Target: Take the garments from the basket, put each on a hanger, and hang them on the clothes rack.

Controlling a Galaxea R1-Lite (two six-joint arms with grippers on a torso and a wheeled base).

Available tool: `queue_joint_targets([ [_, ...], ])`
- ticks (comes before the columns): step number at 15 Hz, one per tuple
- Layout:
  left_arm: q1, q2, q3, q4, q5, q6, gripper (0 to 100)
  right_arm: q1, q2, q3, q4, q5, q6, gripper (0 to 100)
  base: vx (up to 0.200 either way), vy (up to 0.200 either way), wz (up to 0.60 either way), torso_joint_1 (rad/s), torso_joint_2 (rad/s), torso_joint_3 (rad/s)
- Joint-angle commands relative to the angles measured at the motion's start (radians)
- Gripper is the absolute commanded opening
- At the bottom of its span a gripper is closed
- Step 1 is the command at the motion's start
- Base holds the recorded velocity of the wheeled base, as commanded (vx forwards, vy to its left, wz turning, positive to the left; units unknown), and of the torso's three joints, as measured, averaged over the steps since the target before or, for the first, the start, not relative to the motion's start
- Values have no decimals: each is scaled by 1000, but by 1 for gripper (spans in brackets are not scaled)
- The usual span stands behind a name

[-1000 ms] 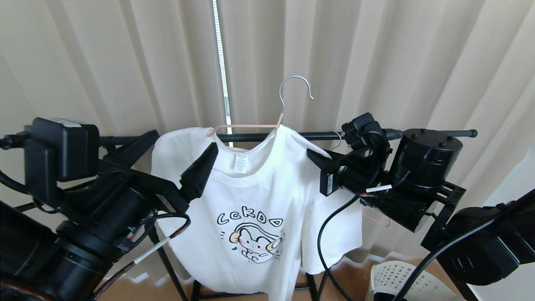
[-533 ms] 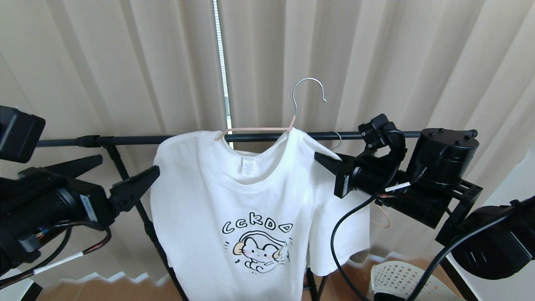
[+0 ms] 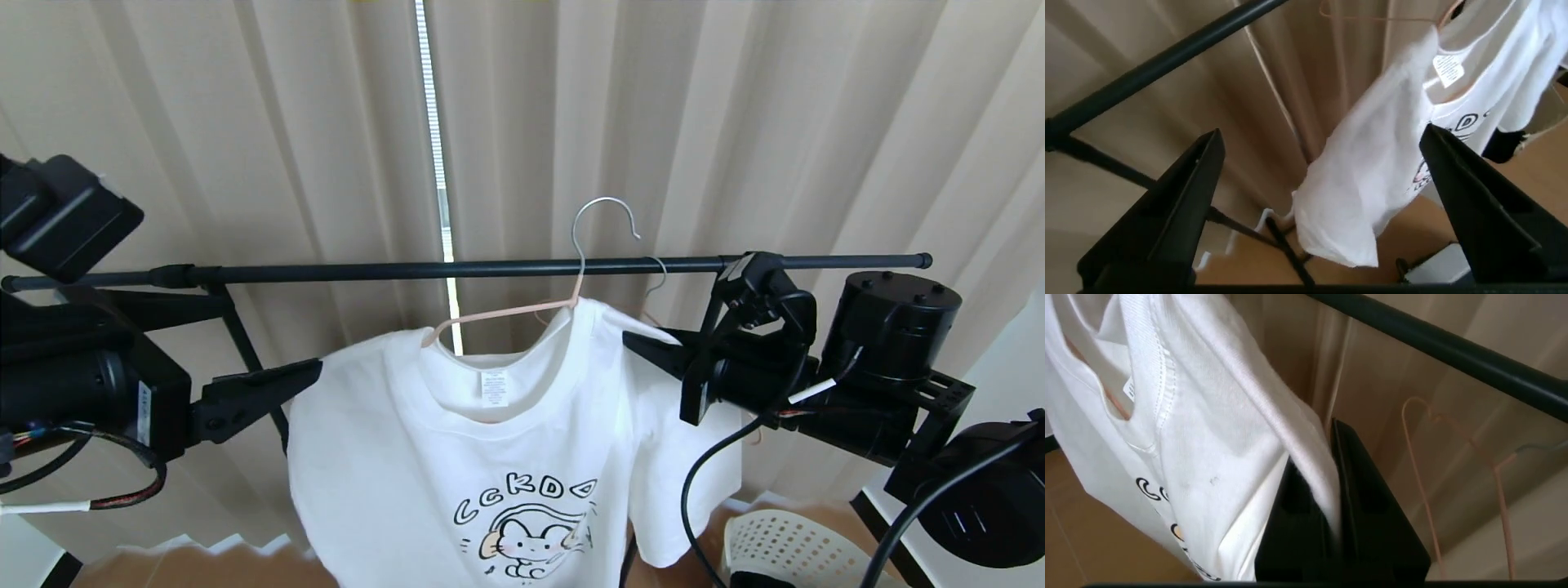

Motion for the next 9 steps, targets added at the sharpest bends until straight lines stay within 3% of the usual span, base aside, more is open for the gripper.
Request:
queue_joint_targets([
  [1,-69,78,-93,67,-39,19,100,0,-2,13,0,6,-6,0,0,0,0,0,0,0],
  [2,-87,113,-148,129,-103,48,100,0,-5,17,-2,16,-6,0,0,0,0,0,0,0],
  [6,-89,191,-214,217,-203,133,100,0,-14,31,-2,40,-12,0,0,0,0,0,0,0],
  [9,-40,248,-245,280,-270,278,100,0,-25,42,-2,43,-23,0,0,0,0,0,0,0],
])
